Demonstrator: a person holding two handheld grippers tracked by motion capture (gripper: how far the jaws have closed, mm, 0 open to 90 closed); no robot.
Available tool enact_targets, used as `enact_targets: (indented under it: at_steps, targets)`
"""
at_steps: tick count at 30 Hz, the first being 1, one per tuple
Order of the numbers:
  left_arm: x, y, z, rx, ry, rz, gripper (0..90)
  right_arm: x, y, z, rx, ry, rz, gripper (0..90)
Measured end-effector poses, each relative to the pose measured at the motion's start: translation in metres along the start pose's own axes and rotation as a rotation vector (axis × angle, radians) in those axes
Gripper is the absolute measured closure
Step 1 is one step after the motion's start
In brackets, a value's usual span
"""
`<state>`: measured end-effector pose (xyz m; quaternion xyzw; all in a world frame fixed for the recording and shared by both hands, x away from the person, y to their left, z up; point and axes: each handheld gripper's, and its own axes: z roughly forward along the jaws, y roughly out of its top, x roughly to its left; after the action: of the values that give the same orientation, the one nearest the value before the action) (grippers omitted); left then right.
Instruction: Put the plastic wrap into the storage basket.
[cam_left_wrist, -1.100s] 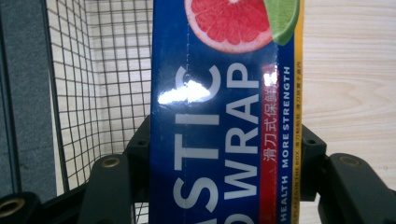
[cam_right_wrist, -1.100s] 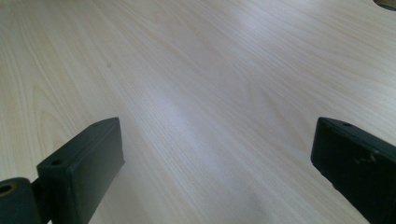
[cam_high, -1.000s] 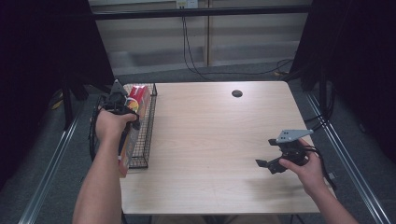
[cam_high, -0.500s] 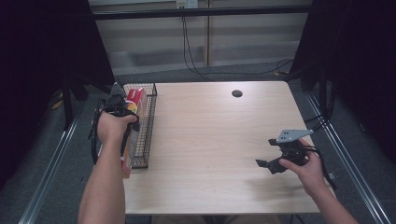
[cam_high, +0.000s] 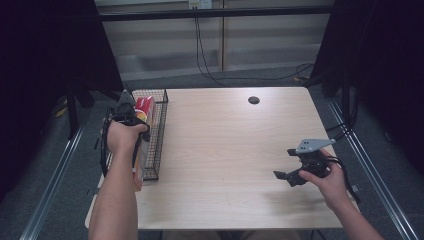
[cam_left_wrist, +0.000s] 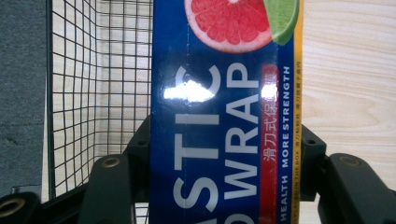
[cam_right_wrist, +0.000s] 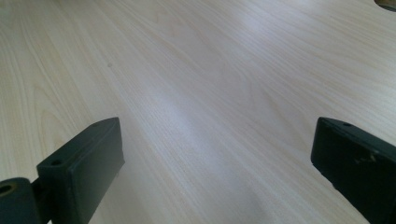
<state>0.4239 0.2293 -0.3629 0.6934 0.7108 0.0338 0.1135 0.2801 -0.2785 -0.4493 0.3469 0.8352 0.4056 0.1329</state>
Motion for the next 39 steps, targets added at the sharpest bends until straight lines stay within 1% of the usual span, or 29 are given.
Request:
enact_targets:
  at_steps: [1, 3, 4, 5, 6, 7, 10, 11, 13, 14, 15, 17, 19, 20, 21, 23, 24, 25, 27, 29, 30, 32, 34, 35, 37, 39]
  targets:
    - [0.000, 0.000, 0.001, 0.003, 0.000, 0.001, 42.5, 0.000, 0.000, 0.000, 0.001, -0.006, -0.001, 2.1]
    - [0.000, 0.000, 0.002, 0.011, 0.010, 0.003, 42.4, 0.000, 0.000, 0.000, 0.001, -0.004, 0.000, 2.1]
    - [0.002, 0.000, 0.003, 0.008, 0.009, 0.001, 42.4, 0.000, 0.000, 0.000, 0.001, -0.006, 0.000, 2.1]
    - [0.002, 0.000, 0.003, 0.009, -0.001, -0.012, 42.4, 0.000, 0.000, 0.000, 0.002, -0.007, -0.001, 2.1]
    - [0.002, 0.000, 0.004, 0.003, 0.011, -0.003, 42.4, 0.000, 0.000, 0.000, 0.003, -0.004, -0.001, 2.1]
    - [0.002, 0.000, 0.004, 0.014, 0.015, 0.005, 42.4, 0.000, 0.000, 0.000, 0.002, -0.003, -0.004, 2.1]
    - [0.001, 0.000, 0.008, 0.021, 0.013, -0.003, 42.4, 0.000, 0.000, 0.000, 0.002, -0.004, -0.005, 2.1]
    - [0.001, 0.000, 0.009, 0.021, 0.015, 0.001, 42.4, 0.000, 0.000, 0.000, 0.002, -0.006, -0.005, 2.1]
    - [-0.001, 0.000, 0.013, 0.020, 0.022, -0.011, 42.4, 0.000, 0.000, 0.000, 0.005, -0.007, -0.007, 2.1]
    - [0.000, 0.000, 0.013, 0.030, 0.022, -0.001, 42.4, 0.000, 0.000, 0.001, 0.004, -0.001, -0.008, 2.1]
    - [-0.001, 0.000, 0.014, 0.031, 0.027, -0.003, 42.4, 0.000, 0.000, 0.001, 0.004, 0.001, -0.007, 2.1]
    - [-0.001, 0.000, 0.016, 0.023, 0.018, -0.012, 42.4, 0.000, 0.000, 0.001, 0.003, 0.000, -0.008, 2.1]
    - [-0.002, 0.000, 0.017, 0.033, 0.015, -0.007, 42.3, 0.000, 0.000, 0.001, 0.003, -0.002, -0.007, 2.1]
    - [-0.003, 0.001, 0.017, 0.035, 0.016, -0.013, 42.3, 0.000, 0.000, 0.001, 0.004, -0.003, -0.007, 2.1]
    - [-0.002, 0.001, 0.018, 0.038, 0.022, -0.003, 42.3, 0.000, 0.000, 0.000, 0.005, -0.006, -0.009, 2.1]
    - [-0.003, 0.001, 0.020, 0.038, 0.023, -0.011, 42.3, 0.000, 0.000, 0.001, 0.002, -0.003, -0.008, 2.1]
    - [-0.002, 0.001, 0.020, 0.048, 0.022, -0.006, 42.3, 0.000, 0.000, 0.001, 0.002, -0.002, -0.009, 2.1]
    - [-0.002, 0.001, 0.022, 0.046, 0.023, -0.010, 42.2, 0.000, 0.000, 0.001, 0.002, -0.002, -0.008, 2.1]
    - [-0.002, 0.000, 0.024, 0.046, 0.015, -0.017, 42.3, 0.000, 0.000, 0.001, 0.005, -0.004, -0.007, 2.1]
    - [-0.002, 0.000, 0.026, 0.047, 0.026, -0.022, 42.2, 0.000, 0.000, 0.001, 0.005, -0.006, -0.006, 2.1]
    - [-0.002, 0.000, 0.026, 0.054, 0.031, -0.018, 42.2, 0.000, 0.000, 0.001, 0.004, -0.003, -0.007, 2.1]
    - [-0.001, 0.000, 0.028, 0.057, 0.025, -0.023, 42.2, 0.001, 0.000, 0.001, 0.003, -0.001, -0.009, 2.1]
    - [-0.002, 0.000, 0.029, 0.050, 0.038, -0.022, 42.1, 0.001, -0.001, 0.001, 0.004, -0.004, -0.010, 2.1]
    - [-0.002, 0.000, 0.029, 0.058, 0.033, -0.027, 42.1, 0.001, 0.000, 0.001, 0.004, -0.003, -0.009, 2.1]
    - [-0.001, 0.001, 0.029, 0.065, 0.036, -0.014, 42.1, 0.001, -0.001, 0.001, 0.006, -0.006, -0.006, 2.1]
    - [-0.002, 0.001, 0.029, 0.066, 0.037, -0.018, 42.0, 0.000, -0.001, 0.001, 0.009, -0.004, -0.006, 2.1]
